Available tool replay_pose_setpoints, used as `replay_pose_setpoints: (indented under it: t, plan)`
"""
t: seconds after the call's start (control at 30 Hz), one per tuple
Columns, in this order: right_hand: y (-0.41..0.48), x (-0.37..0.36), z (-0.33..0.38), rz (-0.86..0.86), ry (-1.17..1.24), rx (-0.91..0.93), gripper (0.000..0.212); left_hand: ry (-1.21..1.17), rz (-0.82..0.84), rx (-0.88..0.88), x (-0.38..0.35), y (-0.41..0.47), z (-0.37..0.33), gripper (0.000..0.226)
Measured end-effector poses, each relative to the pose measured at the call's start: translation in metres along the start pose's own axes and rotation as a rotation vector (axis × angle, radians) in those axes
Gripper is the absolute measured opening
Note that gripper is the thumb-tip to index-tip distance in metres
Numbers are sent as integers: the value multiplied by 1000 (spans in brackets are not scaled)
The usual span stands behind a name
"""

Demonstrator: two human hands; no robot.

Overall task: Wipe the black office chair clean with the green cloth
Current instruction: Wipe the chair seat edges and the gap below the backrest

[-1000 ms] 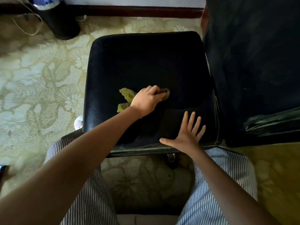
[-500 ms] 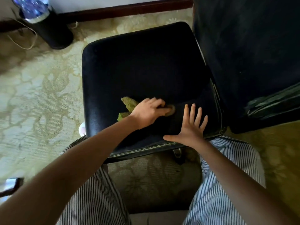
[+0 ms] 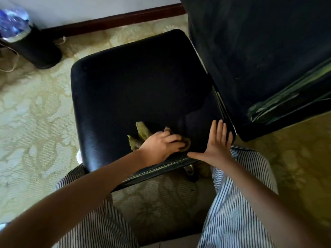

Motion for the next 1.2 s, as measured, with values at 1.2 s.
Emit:
replay_pose_setpoints:
  t: [1.2]
  plan:
    - [8,1,-2,19,18,37,138,-323,-325,457,22,131,82,15]
Point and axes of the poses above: each hand's wrist, its own y-axis towards the middle knuckle, its own x-axis out of the back of the hand, z = x × y, the point moved 9 cm from there along y, towards the middle knuckle, and after that the axes turned 15 degrees about -y, right-handed, at the moved point
